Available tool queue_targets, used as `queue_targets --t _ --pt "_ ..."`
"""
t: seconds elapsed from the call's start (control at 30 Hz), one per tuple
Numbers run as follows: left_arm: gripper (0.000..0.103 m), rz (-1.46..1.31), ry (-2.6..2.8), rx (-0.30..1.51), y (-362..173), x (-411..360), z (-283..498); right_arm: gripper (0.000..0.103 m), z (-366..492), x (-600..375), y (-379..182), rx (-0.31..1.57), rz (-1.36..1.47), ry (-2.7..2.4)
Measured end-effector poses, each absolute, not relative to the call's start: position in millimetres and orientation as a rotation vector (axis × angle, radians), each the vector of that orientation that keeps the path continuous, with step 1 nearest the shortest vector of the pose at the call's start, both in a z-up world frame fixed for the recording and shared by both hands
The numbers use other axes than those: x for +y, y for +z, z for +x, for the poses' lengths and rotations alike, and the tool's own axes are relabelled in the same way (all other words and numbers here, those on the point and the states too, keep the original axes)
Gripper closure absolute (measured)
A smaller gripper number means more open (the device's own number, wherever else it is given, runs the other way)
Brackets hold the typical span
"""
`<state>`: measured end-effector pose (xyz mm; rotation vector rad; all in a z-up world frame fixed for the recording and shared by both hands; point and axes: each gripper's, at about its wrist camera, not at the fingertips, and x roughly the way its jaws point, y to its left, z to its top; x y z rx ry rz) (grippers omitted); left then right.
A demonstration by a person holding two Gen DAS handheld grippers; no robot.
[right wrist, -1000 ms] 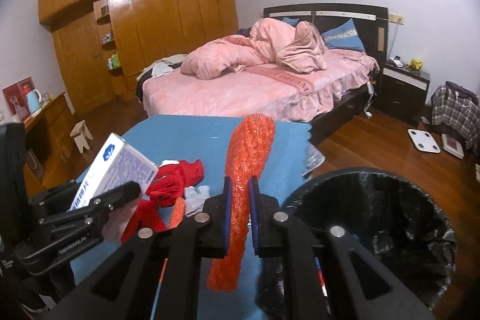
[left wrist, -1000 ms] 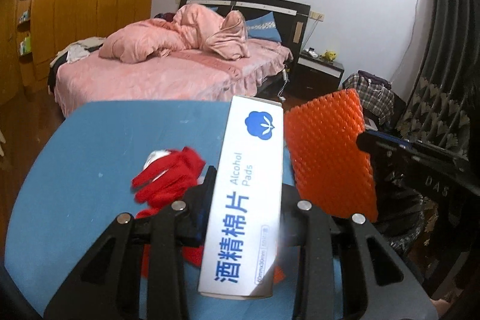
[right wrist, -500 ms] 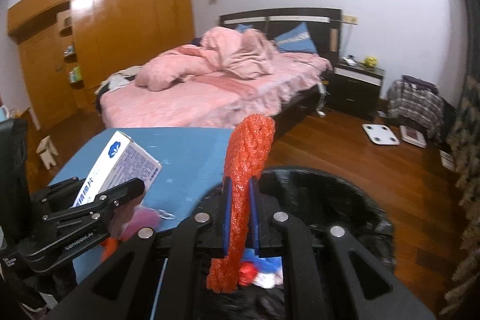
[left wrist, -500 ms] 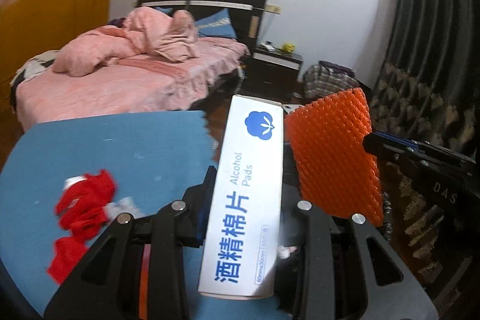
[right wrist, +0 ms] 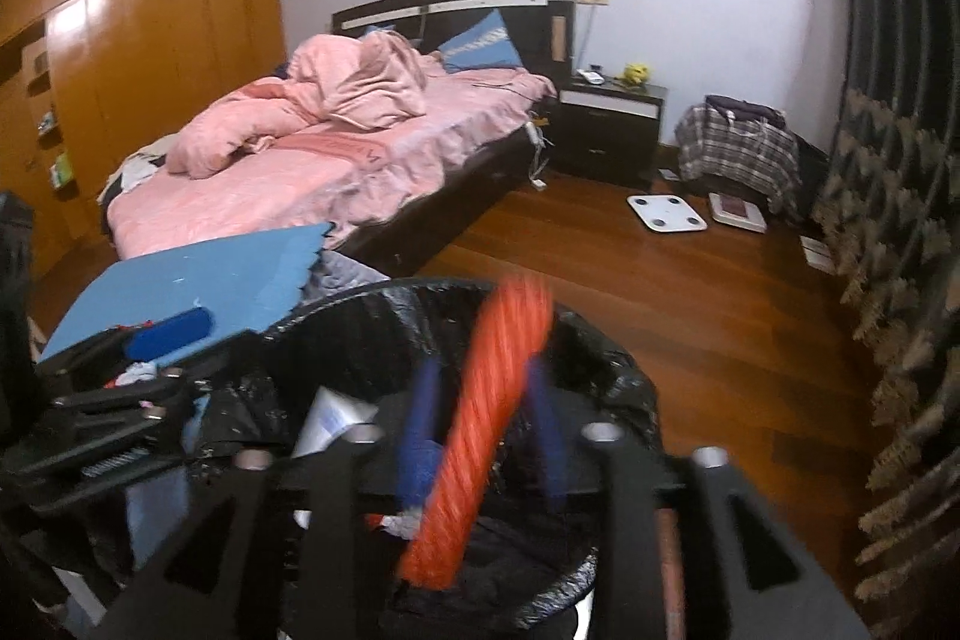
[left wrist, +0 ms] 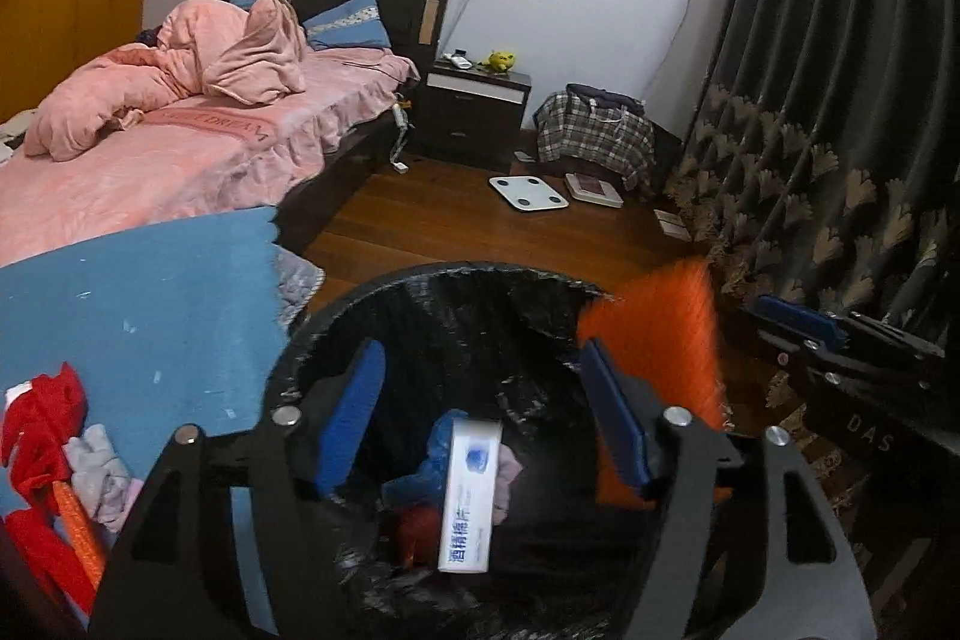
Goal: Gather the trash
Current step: 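Open both tools to drop the box and orange mesh into the bin, then move both tools back over the red cloth and orange mesh on the mat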
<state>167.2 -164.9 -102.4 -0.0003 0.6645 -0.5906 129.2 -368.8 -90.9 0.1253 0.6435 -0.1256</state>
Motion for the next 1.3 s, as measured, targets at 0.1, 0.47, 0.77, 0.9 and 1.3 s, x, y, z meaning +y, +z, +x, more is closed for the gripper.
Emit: queue_targets --t 0.1,0.47,0.77,0.9,1.3 --pt "0.021 -0.009 -0.55 0.643 -96 -145 162 0.027 125 -368 -91 0.618 0.133 -0.133" --pt "0.012 -0.028 -0.294 0.59 -80 -28 127 0.006 129 -300 -82 0.553 0.139 0.007" --pt "0.012 -0.024 -0.084 0.601 -88 65 111 0.006 141 -211 -84 0.557 0.106 0.193" --pt "0.012 -0.027 -0.019 0.63 -100 94 110 0.006 144 -178 -91 0.564 0.082 0.254" --pt "0.012 -0.048 0.009 0.729 -142 124 126 0.009 154 -127 -117 0.613 0.021 0.329"
